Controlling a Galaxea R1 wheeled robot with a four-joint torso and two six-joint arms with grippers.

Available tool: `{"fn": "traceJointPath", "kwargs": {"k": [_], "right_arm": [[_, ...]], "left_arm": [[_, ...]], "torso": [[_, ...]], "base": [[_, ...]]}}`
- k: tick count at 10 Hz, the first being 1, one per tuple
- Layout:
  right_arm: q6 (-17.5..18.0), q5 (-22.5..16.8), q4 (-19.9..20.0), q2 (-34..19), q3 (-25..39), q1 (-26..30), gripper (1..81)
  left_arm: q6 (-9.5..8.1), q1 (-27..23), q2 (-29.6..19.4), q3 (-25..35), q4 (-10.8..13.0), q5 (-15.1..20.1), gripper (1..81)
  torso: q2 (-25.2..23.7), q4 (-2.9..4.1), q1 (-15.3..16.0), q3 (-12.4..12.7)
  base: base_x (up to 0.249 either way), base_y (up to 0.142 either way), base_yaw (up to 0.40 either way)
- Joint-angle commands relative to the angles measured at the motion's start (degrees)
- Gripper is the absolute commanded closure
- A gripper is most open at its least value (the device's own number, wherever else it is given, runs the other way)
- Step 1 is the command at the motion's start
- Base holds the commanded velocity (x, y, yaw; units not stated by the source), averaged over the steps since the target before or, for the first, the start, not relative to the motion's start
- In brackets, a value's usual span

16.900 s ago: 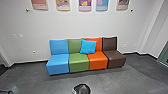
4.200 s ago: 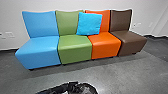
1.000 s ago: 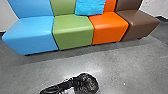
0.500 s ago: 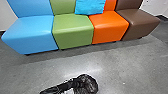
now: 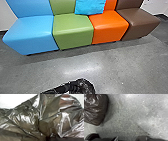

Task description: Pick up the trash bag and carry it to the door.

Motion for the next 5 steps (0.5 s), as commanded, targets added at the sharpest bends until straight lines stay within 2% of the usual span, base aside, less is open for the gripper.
{"fn": "traceJointPath", "kwargs": {"k": [1,2,3,5], "right_arm": [[0.0,-3.8,0.9,-2.6,0.9,2.9,1.0],[0.0,-3.8,0.9,-2.7,0.9,2.9,1.0],[0.0,-3.8,0.9,-2.7,0.9,2.9,1.0],[0.0,-3.7,0.9,-2.7,0.9,2.9,1.0]], "left_arm": [[-0.08,-5.9,-0.9,3.9,-0.5,3.7,81.1],[-0.17,-5.9,-1.5,5.0,-0.5,3.7,81.1],[-0.17,-5.9,-1.7,5.0,-0.6,3.7,81.1],[-0.34,-5.9,-2.4,5.0,-0.6,3.7,81.1]], "torso": [[5.6,0.02,-3.6,5.5],[13.1,0.02,-8.4,12.8],[9.3,0.02,-6.0,9.2],[13.5,0.02,-8.7,13.3]], "base": [[0.0,0.0,0.0],[0.0,0.0,0.0],[0.0,0.0,0.0],[0.0,0.0,0.0]]}}
